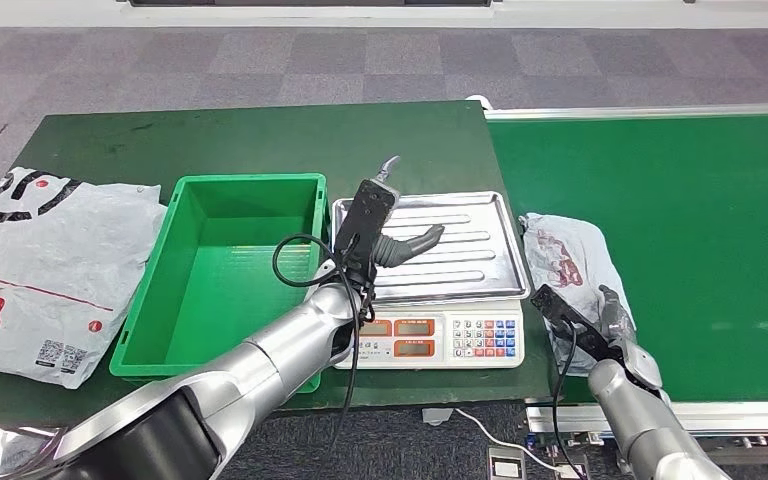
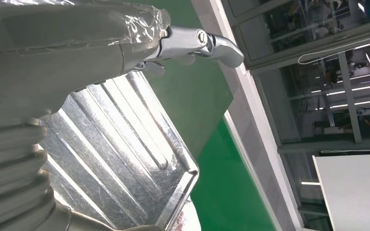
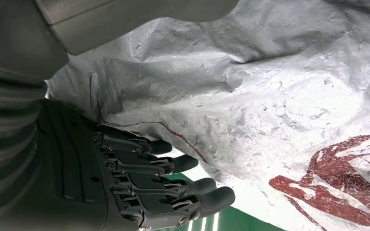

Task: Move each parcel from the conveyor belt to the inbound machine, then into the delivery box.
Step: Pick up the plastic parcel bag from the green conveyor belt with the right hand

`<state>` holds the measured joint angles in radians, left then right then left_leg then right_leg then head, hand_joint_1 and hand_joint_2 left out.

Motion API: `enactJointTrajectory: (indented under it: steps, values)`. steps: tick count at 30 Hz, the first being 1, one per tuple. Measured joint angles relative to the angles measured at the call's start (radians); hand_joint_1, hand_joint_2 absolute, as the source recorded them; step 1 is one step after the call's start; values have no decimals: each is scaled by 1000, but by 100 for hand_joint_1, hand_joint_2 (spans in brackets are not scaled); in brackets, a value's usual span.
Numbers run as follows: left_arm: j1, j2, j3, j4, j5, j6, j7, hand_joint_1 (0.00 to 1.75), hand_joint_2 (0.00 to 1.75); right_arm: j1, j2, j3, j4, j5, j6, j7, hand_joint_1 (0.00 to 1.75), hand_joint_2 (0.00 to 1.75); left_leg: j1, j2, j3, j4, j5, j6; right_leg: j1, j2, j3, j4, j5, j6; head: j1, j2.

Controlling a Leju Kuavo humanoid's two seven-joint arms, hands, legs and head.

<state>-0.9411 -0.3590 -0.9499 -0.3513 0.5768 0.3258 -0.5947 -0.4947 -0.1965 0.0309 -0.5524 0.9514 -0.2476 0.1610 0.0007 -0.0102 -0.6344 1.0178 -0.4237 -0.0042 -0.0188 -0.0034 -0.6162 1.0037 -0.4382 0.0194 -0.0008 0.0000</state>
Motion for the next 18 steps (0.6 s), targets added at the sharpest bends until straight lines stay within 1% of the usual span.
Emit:
enactJointTrajectory:
  steps: [7, 9, 13, 15, 18]
  values:
    - [0, 0, 3, 0, 0, 0, 0, 0, 175, 0, 0, 0, 1, 1, 2, 0, 0, 175, 0, 0, 0, 0, 0, 0, 0, 0, 0, 0, 0, 0, 0, 0]
    - [0, 0, 11, 1, -8, -1, 0, 0, 175, -2, 0, 0, 3, 7, 23, 0, 0, 175, 0, 0, 0, 0, 0, 0, 0, 0, 0, 0, 0, 0, 0, 0]
    - [12, 3, 117, 7, -151, -14, 1, 0, 175, -28, -22, 13, 9, 132, 222, 26, 175, 175, 0, -1, 0, 0, 0, 0, 0, -1, 1, 0, 0, 0, 0, 0]
    - [16, 7, 149, 7, -174, -14, 3, 0, 175, -31, -32, 22, 7, 143, 234, 23, 175, 175, 0, -1, 0, 0, 0, 0, 0, -1, 1, 0, 0, 0, 0, 0]
    - [19, 12, 185, 7, -200, -12, 2, 0, 175, -36, -36, 29, -12, 145, 219, 18, 175, 175, 0, -1, 0, 0, 0, 0, 0, -1, 1, 0, 0, 0, 0, 0]
